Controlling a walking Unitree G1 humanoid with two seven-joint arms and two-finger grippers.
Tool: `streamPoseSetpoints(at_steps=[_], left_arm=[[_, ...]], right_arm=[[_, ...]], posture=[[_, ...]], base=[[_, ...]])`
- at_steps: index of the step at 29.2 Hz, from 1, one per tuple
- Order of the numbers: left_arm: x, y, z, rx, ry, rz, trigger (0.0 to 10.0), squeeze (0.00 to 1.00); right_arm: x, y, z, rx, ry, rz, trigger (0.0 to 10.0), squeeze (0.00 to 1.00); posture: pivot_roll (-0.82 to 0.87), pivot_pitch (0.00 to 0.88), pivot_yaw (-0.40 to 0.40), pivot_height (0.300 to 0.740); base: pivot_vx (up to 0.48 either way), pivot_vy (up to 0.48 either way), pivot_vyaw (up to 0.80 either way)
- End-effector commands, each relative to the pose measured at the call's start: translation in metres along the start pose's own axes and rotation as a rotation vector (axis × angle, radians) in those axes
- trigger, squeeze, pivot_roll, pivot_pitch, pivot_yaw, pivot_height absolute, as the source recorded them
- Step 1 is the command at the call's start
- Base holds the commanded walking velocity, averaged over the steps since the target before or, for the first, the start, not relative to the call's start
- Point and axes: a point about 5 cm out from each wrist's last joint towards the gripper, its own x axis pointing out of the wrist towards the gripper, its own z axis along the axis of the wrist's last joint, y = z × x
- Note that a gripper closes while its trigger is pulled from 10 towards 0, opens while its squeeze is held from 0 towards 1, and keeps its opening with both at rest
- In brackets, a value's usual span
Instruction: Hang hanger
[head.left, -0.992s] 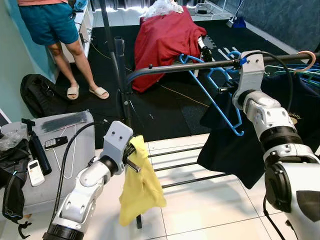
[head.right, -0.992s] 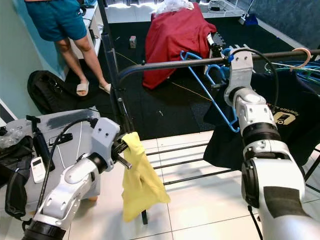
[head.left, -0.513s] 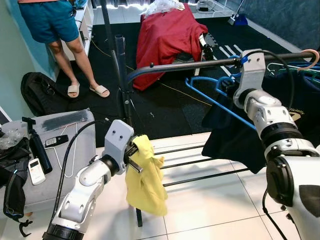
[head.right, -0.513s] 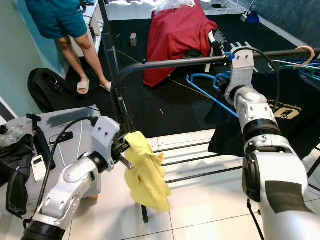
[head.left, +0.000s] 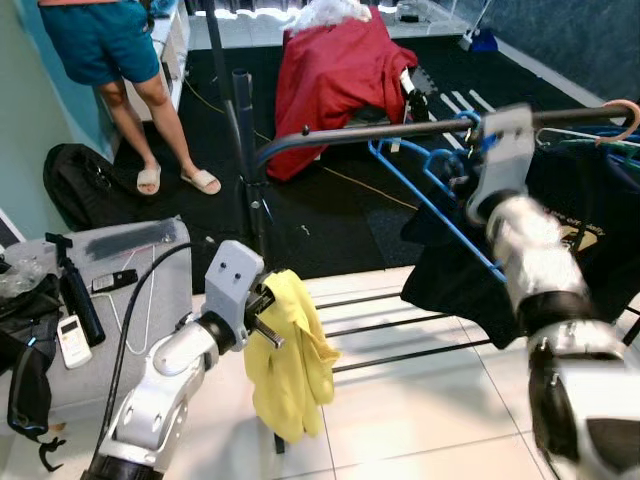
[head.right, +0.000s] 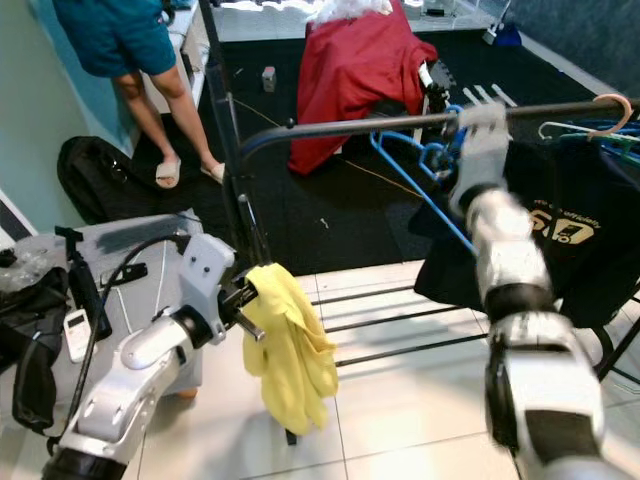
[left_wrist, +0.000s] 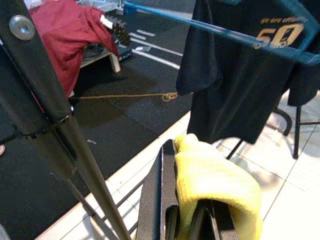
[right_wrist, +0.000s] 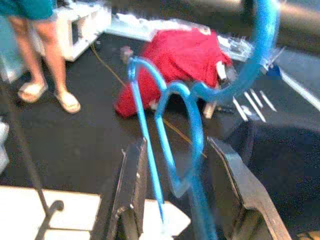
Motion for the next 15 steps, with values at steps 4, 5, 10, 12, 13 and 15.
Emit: streamPoseSetpoints(at_steps=[4, 5, 10, 12, 13, 15], left_arm=[[-0.006, 0.004, 0.005, 0.013, -0.041, 0.013, 10.0, 0.0], [-0.007, 0.004, 0.004, 0.017, -0.035, 0.017, 10.0, 0.0], [-0.009, 0.004, -0.002, -0.026, -0.009, 0.047, 10.0, 0.0], [-0.009, 0.004, -0.004, -0.033, 0.0, 0.052, 10.0, 0.0], [-0.01, 0.003, -0.007, -0.049, 0.006, 0.058, 10.0, 0.0], [-0.011, 0.003, -0.01, -0.064, 0.01, 0.073, 10.0, 0.0]], right_arm=[[-0.037, 0.036, 0.009, -0.053, -0.179, 0.066, 10.0, 0.0], [-0.053, 0.049, 0.009, -0.068, -0.229, 0.082, 10.0, 0.0], [-0.089, 0.081, 0.006, -0.112, -0.356, 0.085, 10.0, 0.0], [-0.095, 0.088, 0.004, -0.117, -0.374, 0.079, 10.0, 0.0], [-0.103, 0.096, -0.003, -0.136, -0.372, 0.083, 10.0, 0.0], [-0.108, 0.106, -0.017, -0.138, -0.32, 0.106, 10.0, 0.0]], posture=[[-0.05, 0.096, 0.02, 0.74], [-0.05, 0.097, 0.022, 0.74], [-0.06, 0.098, 0.026, 0.74], [-0.06, 0.099, 0.026, 0.74], [-0.06, 0.103, 0.024, 0.74], [-0.06, 0.106, 0.023, 0.74]], base=[[0.0, 0.0, 0.0], [0.0, 0.0, 0.0], [0.0, 0.0, 0.0], [0.0, 0.0, 0.0], [0.0, 0.0, 0.0], [0.0, 0.0, 0.0]])
